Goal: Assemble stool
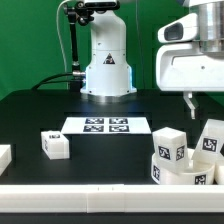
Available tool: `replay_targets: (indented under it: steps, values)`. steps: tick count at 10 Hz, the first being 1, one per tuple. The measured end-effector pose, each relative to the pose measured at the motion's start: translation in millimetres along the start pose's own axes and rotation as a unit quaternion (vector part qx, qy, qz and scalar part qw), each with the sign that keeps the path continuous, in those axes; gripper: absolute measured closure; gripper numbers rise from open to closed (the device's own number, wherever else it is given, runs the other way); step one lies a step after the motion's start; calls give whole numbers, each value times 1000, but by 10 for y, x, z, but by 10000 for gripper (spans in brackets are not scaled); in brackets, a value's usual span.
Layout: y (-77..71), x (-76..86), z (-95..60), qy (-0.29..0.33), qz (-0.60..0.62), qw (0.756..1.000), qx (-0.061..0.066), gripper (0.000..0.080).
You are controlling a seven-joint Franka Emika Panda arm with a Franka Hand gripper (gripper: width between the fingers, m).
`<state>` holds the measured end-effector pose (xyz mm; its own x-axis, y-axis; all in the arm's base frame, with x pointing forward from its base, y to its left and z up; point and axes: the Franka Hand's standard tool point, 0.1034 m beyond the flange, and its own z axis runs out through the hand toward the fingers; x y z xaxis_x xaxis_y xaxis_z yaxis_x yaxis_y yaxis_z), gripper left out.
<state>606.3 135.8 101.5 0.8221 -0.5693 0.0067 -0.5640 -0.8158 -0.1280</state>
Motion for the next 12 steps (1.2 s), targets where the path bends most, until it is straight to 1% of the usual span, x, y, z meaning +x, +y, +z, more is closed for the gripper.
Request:
replay_targets:
  steps: [1, 2, 5, 6, 8, 9, 10, 12]
  values:
    - [20, 23, -2, 0, -47, 999, 1, 150]
    - [35, 36, -3, 2, -90, 996, -2, 150]
    - [48, 48, -2, 2, -193, 981, -5, 150]
    - [29, 27, -1, 5, -257, 966, -13, 150]
    - [21, 32, -19, 5, -383, 924, -14, 150]
    - [43, 66, -25, 1, -435, 900, -15, 150]
    - [66, 114, -15, 1, -470, 883, -15, 150]
    - [83, 111, 27, -2, -561, 827, -24, 150]
